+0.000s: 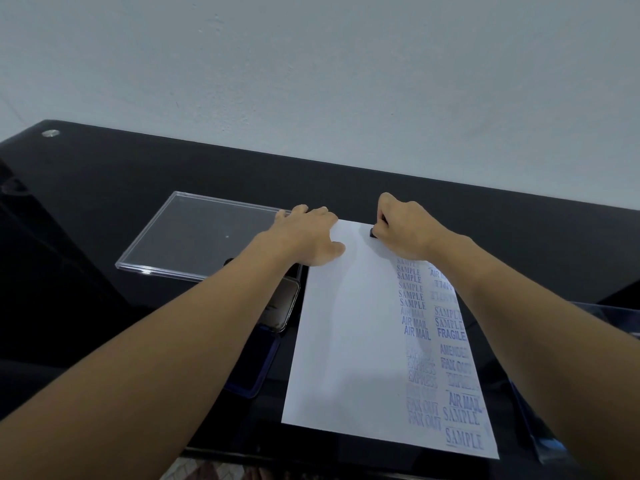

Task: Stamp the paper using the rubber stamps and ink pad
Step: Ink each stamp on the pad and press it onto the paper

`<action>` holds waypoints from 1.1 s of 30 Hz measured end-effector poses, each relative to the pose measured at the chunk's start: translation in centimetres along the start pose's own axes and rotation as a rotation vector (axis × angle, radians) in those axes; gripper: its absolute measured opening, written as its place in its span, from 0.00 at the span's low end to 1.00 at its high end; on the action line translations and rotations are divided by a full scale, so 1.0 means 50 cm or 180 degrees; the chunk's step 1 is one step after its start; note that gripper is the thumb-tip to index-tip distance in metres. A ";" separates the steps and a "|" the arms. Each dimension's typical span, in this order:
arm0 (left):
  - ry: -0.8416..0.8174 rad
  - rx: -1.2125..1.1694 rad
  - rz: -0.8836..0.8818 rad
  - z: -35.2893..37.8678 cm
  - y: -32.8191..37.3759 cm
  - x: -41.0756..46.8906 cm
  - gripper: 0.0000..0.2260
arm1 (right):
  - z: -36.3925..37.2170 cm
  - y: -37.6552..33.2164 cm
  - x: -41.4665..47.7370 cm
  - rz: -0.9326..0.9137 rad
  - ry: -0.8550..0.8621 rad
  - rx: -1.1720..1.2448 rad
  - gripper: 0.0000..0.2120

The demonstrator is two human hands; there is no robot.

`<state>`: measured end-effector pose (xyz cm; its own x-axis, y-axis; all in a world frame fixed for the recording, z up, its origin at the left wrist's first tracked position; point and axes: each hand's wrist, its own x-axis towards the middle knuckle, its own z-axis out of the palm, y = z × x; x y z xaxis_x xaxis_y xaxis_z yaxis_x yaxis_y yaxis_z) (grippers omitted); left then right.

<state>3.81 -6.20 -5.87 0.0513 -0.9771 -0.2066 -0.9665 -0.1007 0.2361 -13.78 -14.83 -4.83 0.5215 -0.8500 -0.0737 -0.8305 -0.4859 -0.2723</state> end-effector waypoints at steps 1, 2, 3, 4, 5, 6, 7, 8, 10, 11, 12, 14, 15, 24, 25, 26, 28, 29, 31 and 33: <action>-0.0014 0.0008 -0.0002 0.000 0.000 0.000 0.25 | 0.000 0.000 -0.001 0.0004 -0.0002 -0.0007 0.06; -0.0018 0.0013 -0.0004 0.000 0.000 0.001 0.25 | 0.000 0.000 -0.001 0.0004 -0.0006 -0.0012 0.06; -0.0017 0.0017 -0.0006 0.000 0.000 0.001 0.25 | 0.000 0.000 -0.001 0.0003 -0.0007 -0.0013 0.06; -0.0008 0.0016 -0.0007 0.000 0.000 0.002 0.25 | 0.001 -0.001 -0.002 -0.0001 -0.0002 -0.0011 0.05; 0.0002 0.0011 -0.0009 0.001 0.000 0.002 0.26 | 0.001 -0.001 -0.002 -0.0008 0.0007 -0.0014 0.05; 0.0010 0.0008 -0.0012 0.001 0.000 0.002 0.26 | 0.000 -0.002 -0.003 -0.0018 0.0017 -0.0023 0.05; 0.0009 0.0005 -0.0017 0.002 -0.001 0.002 0.26 | 0.001 -0.002 -0.004 -0.0026 0.0022 -0.0036 0.05; 0.0003 0.0005 -0.0021 0.002 -0.001 0.003 0.26 | 0.001 -0.003 -0.005 -0.0030 0.0025 -0.0045 0.05; -0.0022 0.0006 -0.0024 0.003 0.000 0.003 0.27 | 0.001 -0.001 -0.004 -0.0019 0.0017 -0.0053 0.05; -0.0031 0.0006 -0.0027 0.004 0.000 0.003 0.27 | 0.001 -0.001 -0.003 -0.0011 0.0004 -0.0057 0.05; -0.0031 -0.0001 -0.0029 0.005 0.000 0.003 0.27 | 0.000 0.000 -0.001 -0.0004 -0.0012 -0.0059 0.05; -0.0016 -0.0030 -0.0032 0.005 0.000 0.003 0.27 | -0.001 0.001 0.000 0.0013 -0.0036 -0.0055 0.06; -0.0009 -0.0042 -0.0035 0.005 -0.001 0.003 0.27 | -0.001 0.001 0.000 0.0014 -0.0032 -0.0050 0.06; -0.0045 -0.0160 -0.0101 0.001 0.005 0.003 0.26 | -0.014 -0.001 -0.006 0.0134 -0.0025 0.0077 0.06; -0.0032 -0.0210 -0.0100 -0.001 0.006 0.002 0.26 | -0.024 0.002 -0.008 0.0149 0.0065 0.0187 0.06; 0.0016 -0.0295 -0.0093 -0.004 0.007 0.001 0.25 | -0.036 0.005 -0.012 0.0160 0.0182 0.0295 0.06; 0.0258 -0.0534 -0.0066 -0.013 0.009 -0.006 0.26 | -0.064 0.009 -0.021 0.0176 0.0396 0.0436 0.05; 0.0433 -0.0638 -0.0050 -0.021 0.010 -0.013 0.26 | -0.077 0.009 -0.027 0.0166 0.0470 0.0458 0.05; 0.0740 -0.0779 -0.0024 -0.042 0.009 -0.028 0.26 | -0.098 0.007 -0.038 0.0100 0.0546 0.0419 0.04; 0.0863 -0.0870 -0.0002 -0.063 0.003 -0.045 0.26 | -0.114 0.004 -0.052 0.0051 0.0560 0.0363 0.04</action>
<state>4.34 -4.60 -2.37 0.1518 -0.9875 0.0430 -0.8656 -0.1118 0.4882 -16.42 -13.90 0.76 0.4579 -0.8847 0.0870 -0.8057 -0.4544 -0.3800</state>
